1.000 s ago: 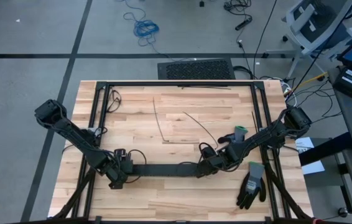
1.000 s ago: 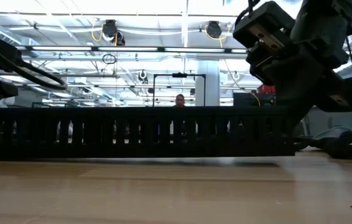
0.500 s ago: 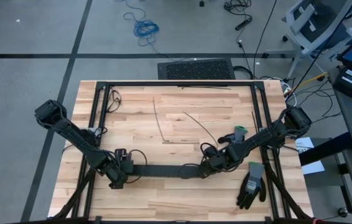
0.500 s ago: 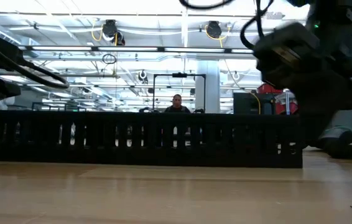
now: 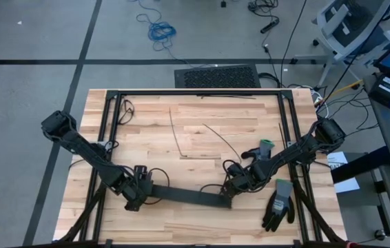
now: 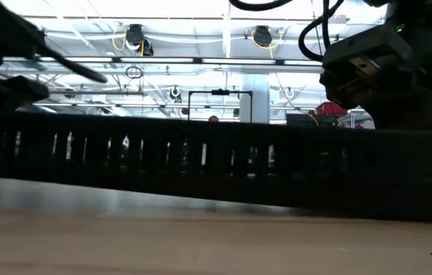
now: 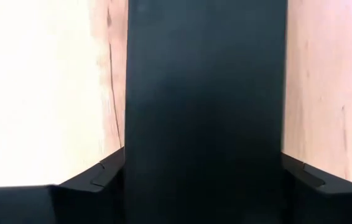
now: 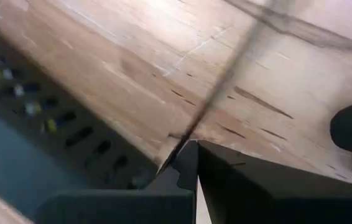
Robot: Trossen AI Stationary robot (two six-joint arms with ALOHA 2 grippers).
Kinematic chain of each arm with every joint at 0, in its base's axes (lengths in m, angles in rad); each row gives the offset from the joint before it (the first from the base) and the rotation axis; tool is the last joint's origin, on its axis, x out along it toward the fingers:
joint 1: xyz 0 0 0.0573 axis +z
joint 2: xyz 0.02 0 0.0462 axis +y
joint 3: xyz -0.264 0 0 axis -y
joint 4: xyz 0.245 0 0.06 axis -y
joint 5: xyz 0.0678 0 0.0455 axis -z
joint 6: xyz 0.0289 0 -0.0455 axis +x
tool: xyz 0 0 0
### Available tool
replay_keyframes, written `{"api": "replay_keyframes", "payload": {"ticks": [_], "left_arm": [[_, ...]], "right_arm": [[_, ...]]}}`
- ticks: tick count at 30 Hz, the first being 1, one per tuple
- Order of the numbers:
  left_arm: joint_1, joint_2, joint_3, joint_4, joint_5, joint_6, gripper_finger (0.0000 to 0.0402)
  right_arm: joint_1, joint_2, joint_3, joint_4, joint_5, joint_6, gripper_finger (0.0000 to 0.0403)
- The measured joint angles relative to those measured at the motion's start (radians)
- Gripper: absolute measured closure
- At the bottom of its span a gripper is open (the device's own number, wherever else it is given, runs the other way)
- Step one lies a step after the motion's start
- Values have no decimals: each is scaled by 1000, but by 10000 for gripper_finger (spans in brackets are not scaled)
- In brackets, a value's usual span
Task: Ziptie cables
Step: Close the black cable duct
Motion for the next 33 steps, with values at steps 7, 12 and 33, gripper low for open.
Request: {"api": "replay_keyframes", "payload": {"ticks": [7,12,33], "left_arm": [[50,-2,10,-1,42,6,98],[91,-2,63,-147,48,12,81],[47,-125,82,-527,41,25,295]], "right_arm": [[0,0,0,-1,-2,-28,403],[0,0,0,-3,-3,-50,403],[24,0,0,-61,-7,-94,403]]}}
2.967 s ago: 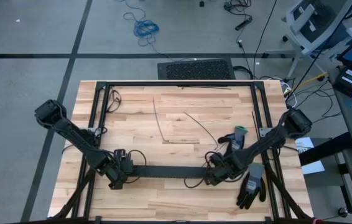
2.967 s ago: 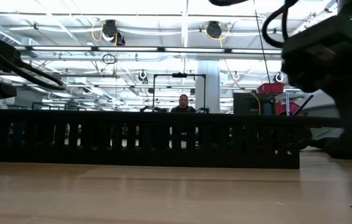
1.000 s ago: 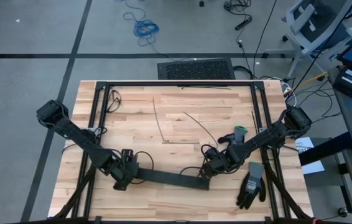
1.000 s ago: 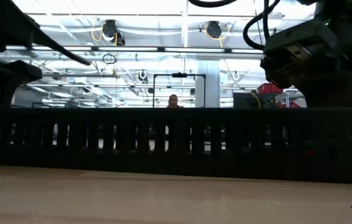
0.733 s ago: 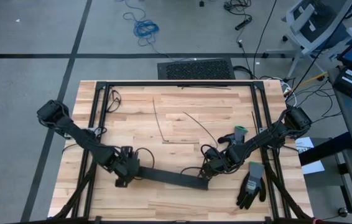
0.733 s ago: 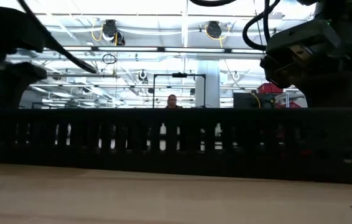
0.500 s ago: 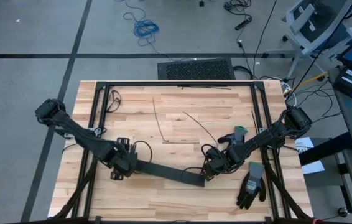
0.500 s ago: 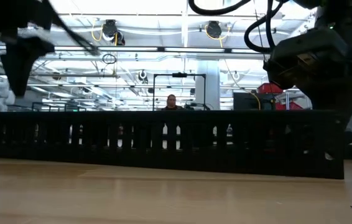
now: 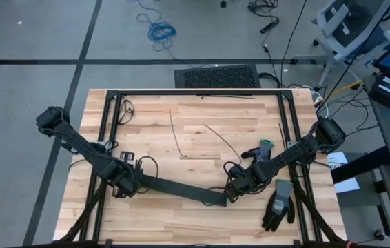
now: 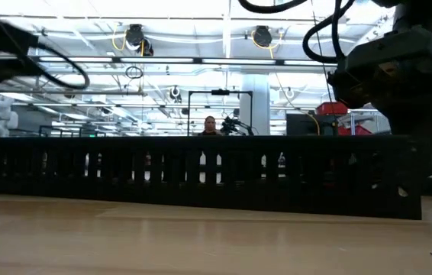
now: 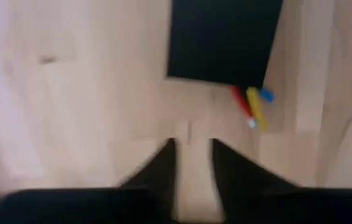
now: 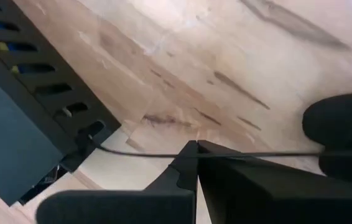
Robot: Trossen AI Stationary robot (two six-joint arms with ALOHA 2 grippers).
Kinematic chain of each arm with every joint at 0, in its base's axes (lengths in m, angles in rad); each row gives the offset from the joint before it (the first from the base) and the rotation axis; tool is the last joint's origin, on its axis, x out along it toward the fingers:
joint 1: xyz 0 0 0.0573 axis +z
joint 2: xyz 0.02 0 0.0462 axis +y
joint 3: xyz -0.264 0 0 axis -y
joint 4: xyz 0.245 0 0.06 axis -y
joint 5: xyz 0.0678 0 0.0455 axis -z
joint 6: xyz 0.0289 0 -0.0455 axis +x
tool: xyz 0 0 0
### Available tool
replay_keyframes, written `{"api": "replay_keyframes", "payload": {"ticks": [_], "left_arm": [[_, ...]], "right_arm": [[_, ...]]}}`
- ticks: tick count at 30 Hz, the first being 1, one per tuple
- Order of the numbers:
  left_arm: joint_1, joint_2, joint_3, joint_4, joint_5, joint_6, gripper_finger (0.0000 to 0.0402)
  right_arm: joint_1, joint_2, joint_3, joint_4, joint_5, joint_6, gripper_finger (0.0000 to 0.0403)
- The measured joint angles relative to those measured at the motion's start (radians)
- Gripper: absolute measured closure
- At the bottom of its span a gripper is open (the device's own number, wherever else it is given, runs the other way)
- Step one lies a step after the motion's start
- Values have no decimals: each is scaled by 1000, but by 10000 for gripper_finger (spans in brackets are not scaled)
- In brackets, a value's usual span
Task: Ziptie cables
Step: Close the black cable duct
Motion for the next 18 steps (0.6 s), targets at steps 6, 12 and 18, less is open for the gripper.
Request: {"api": "replay_keyframes", "payload": {"ticks": [6,12,18], "left_arm": [[26,29,-41,107,-27,-26,396],[47,31,-42,180,-40,-25,400],[49,31,-42,225,-33,-29,401]], "right_arm": [[26,0,0,-1,0,25,403],[32,0,0,-3,0,29,403],[32,0,0,-4,0,29,403]]}}
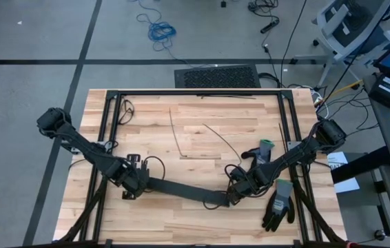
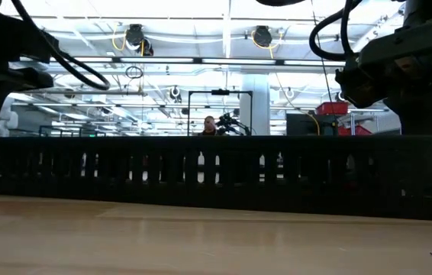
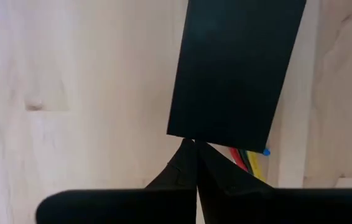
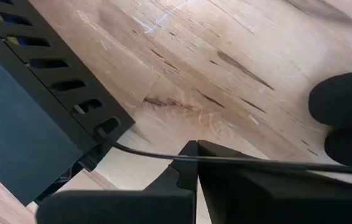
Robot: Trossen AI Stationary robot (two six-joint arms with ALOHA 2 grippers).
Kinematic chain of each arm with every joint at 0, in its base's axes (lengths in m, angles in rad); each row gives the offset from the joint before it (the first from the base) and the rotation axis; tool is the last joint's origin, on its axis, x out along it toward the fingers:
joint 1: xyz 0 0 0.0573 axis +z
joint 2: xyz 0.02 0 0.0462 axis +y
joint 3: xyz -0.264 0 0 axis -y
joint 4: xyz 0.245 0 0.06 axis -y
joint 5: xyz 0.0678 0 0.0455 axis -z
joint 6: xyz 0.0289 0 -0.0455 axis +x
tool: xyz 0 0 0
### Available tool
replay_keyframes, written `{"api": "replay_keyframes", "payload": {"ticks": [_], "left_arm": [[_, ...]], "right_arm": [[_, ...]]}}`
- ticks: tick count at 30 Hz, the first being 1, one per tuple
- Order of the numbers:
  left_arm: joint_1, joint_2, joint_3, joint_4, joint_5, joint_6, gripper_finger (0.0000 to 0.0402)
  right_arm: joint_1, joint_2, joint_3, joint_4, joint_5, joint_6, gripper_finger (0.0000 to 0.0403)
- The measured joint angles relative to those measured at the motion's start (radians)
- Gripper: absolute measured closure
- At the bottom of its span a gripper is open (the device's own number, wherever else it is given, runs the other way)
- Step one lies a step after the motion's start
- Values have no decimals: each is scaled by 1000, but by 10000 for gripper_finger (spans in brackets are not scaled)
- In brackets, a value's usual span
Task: Ziptie cables
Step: Close the black cable duct
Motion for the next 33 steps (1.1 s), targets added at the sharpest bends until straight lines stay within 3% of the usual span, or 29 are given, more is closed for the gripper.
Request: {"api": "replay_keyframes", "payload": {"ticks": [7,13,20,24,33], "left_arm": [[0,0,0,85,3,0,401],[0,0,0,81,4,-1,401],[0,0,0,82,5,0,401],[0,0,0,86,4,0,402],[0,0,0,119,2,0,402]], "right_arm": [[3,-5,0,-20,-1,16,403],[79,-69,-2,-229,-24,280,403],[180,-61,-2,-23,-19,492,403],[193,-33,-2,55,62,550,403],[152,23,-2,114,92,525,403]]}}
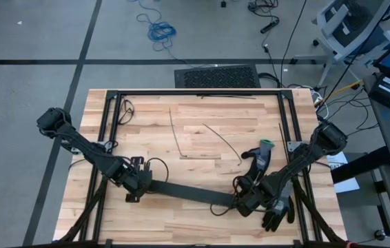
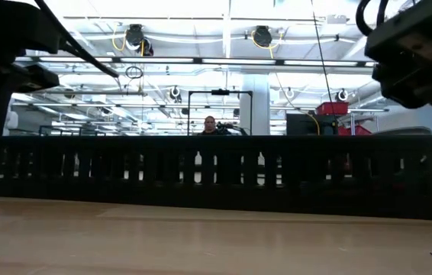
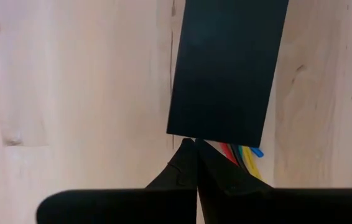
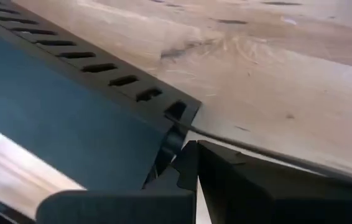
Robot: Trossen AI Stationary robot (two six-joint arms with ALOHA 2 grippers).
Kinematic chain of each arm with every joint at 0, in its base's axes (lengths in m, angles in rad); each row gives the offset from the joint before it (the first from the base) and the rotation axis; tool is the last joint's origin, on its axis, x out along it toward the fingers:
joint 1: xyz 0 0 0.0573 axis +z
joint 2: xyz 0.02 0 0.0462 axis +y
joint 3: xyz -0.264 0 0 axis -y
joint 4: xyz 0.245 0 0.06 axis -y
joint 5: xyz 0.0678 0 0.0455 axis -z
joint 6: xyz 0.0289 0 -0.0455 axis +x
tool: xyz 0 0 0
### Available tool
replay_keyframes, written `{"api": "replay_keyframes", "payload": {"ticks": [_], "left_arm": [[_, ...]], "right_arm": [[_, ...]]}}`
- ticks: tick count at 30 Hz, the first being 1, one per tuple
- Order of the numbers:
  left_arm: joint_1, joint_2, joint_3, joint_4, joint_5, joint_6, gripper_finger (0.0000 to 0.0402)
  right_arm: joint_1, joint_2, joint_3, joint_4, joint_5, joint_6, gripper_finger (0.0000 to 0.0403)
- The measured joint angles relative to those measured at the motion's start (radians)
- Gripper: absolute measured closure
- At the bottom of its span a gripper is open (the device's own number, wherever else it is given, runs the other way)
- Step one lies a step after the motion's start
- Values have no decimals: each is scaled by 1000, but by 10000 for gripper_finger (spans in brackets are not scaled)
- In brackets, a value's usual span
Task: Ziptie cables
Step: Close the black cable duct
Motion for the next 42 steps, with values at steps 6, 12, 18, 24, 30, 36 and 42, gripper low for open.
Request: {"api": "replay_keyframes", "payload": {"ticks": [6,12,18,24,30,36,42], "left_arm": [[0,0,0,3,-4,0,402],[0,0,0,26,-23,-1,401],[0,1,0,88,-59,-1,401],[1,0,1,157,-61,-1,401],[1,0,71,-35,-192,15,401],[2,0,144,-191,-221,80,401],[-16,0,124,-329,29,-44,401]], "right_arm": [[-6,41,0,21,0,-3,403],[-5,60,1,67,20,15,402],[-12,62,2,84,50,-2,402],[-27,62,2,80,40,-39,402],[-27,61,2,57,20,-75,403],[-27,60,3,38,17,-83,403],[-46,58,5,-29,8,-114,403]]}}
